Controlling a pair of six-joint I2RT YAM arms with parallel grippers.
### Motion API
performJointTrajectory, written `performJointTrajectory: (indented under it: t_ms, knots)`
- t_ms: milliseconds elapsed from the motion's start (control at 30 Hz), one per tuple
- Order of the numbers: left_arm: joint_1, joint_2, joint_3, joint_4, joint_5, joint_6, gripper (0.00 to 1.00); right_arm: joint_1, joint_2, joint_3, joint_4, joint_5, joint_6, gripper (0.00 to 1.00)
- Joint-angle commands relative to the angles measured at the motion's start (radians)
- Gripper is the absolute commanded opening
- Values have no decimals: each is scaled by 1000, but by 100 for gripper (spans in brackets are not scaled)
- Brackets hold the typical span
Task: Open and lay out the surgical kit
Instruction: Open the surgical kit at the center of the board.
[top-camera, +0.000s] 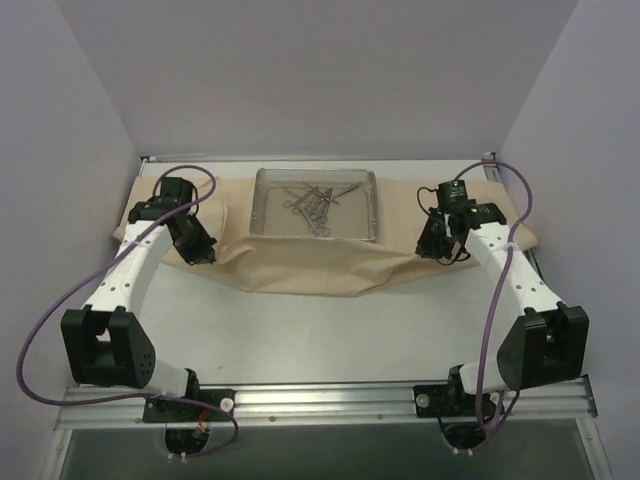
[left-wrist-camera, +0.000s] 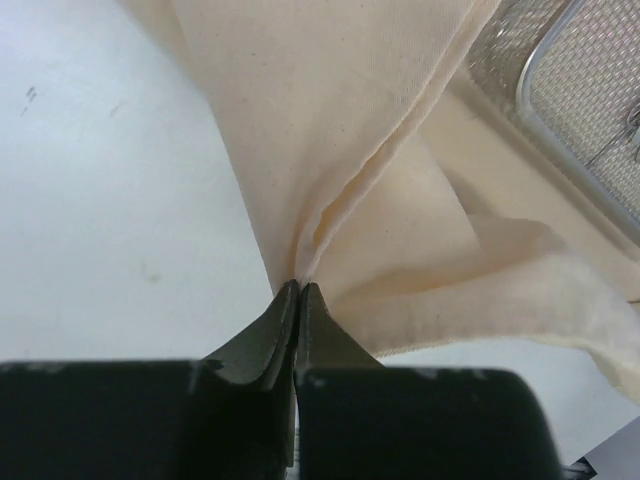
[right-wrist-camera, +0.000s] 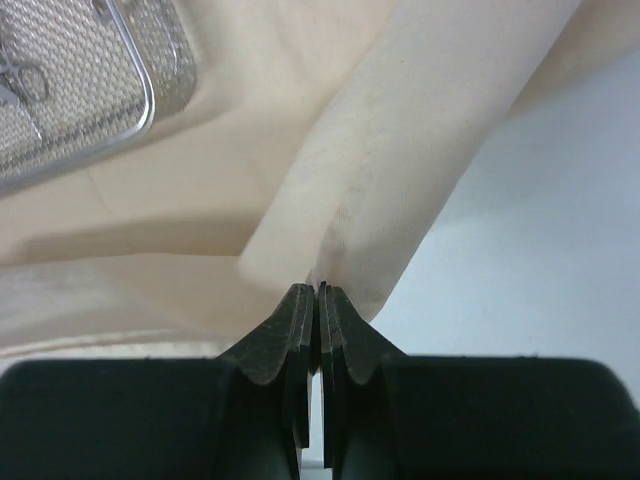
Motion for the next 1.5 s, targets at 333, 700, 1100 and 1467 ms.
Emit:
performJointTrajectory:
  t_ms: [333, 700, 1100, 1467]
  knots:
    - [123, -667, -339, -316, -88, -147, 2, -32, -541, -315, -365, 32, 94, 0]
    - [120, -810, -313, -507, -56, -152, 50, -35, -700, -383, -441, -44, 105, 30]
    - [52, -380, 141, -262, -64, 167, 59, -61, -76, 143, -204, 101, -36, 66]
    - [-69, -104, 239, -162, -116, 310, 55, -60, 539, 509, -122, 336, -173, 63]
